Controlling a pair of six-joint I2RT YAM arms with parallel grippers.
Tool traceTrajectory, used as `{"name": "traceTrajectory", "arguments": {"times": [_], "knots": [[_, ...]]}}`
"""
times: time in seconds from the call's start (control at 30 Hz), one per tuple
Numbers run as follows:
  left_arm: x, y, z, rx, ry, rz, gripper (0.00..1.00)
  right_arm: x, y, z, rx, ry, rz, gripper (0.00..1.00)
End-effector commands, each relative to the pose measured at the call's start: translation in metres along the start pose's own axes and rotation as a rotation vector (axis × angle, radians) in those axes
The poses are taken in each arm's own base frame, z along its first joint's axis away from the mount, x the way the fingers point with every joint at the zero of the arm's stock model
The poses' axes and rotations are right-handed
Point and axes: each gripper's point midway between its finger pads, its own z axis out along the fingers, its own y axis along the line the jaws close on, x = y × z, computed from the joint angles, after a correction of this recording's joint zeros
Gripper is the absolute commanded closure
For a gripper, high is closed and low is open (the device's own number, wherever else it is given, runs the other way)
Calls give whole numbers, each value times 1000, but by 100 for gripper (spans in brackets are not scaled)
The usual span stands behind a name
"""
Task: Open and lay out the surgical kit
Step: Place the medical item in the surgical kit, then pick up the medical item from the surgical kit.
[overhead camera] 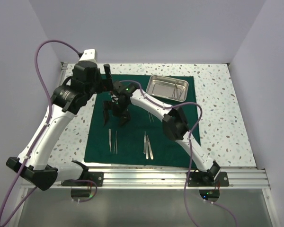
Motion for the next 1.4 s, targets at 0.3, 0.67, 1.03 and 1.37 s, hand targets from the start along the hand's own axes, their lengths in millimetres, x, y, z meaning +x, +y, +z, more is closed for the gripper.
{"name": "traceTrajectory", "arguments": {"times": [0.3,0.67,1.03,1.37], "knots": [[37,-67,87,211,97,-3,4,-76,-131,-318,481,-758,78,1],[151,-156,205,177,365,135,10,3,-195,-395,745,-835,113,1],[204,-180,242,106,470,172,13,35,-224,-396,799,-800,148,1],[258,-158,216,-17,592,210,23,33,-228,-392,790,-789,162,1]]}}
